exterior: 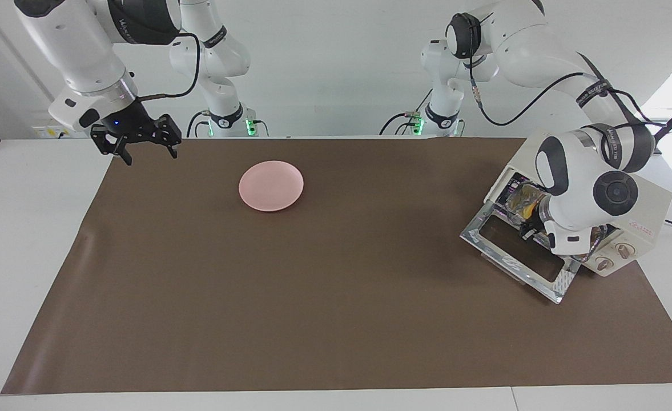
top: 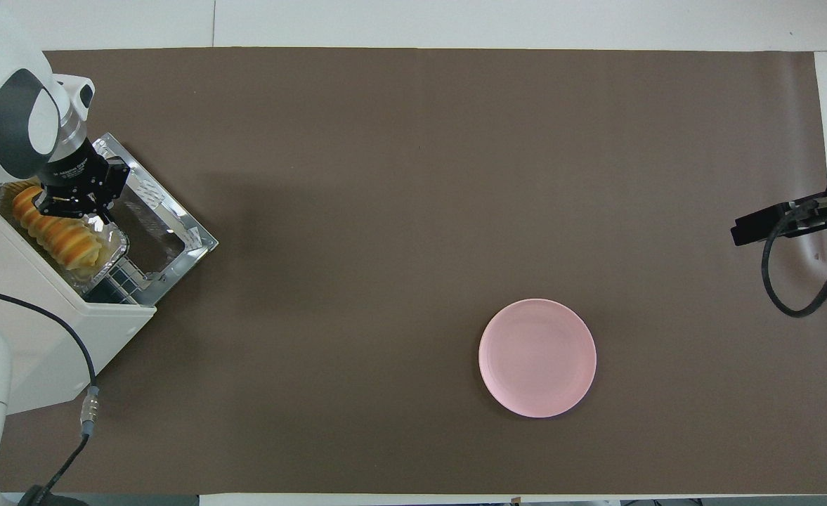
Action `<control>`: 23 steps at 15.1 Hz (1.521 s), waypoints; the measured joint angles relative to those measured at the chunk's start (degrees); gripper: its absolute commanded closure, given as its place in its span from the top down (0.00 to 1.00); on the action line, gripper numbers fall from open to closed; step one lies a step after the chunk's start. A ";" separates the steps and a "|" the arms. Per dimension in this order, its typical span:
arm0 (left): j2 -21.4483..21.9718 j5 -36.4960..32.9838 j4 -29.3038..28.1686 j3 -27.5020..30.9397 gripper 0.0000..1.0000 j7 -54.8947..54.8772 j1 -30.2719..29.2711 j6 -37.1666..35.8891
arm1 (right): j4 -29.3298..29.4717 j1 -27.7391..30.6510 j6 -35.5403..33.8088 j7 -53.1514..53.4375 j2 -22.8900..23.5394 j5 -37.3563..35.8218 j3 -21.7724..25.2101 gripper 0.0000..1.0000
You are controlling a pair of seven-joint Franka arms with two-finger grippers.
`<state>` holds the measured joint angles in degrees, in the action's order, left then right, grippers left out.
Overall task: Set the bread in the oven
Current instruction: 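Push the foil tray into the toaster oven with the left gripper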
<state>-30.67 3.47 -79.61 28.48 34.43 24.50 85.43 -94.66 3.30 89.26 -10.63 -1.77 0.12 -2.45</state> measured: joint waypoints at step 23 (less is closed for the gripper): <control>3.18 -1.37 -6.37 0.41 0.00 0.01 -0.17 -0.95 | 0.00 0.00 0.00 0.00 0.00 0.00 0.00 1.00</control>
<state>-27.49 2.11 -85.98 28.90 34.45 24.33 84.48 -94.67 3.30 89.26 -10.63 -1.77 0.12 -2.45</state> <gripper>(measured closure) 0.982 0.000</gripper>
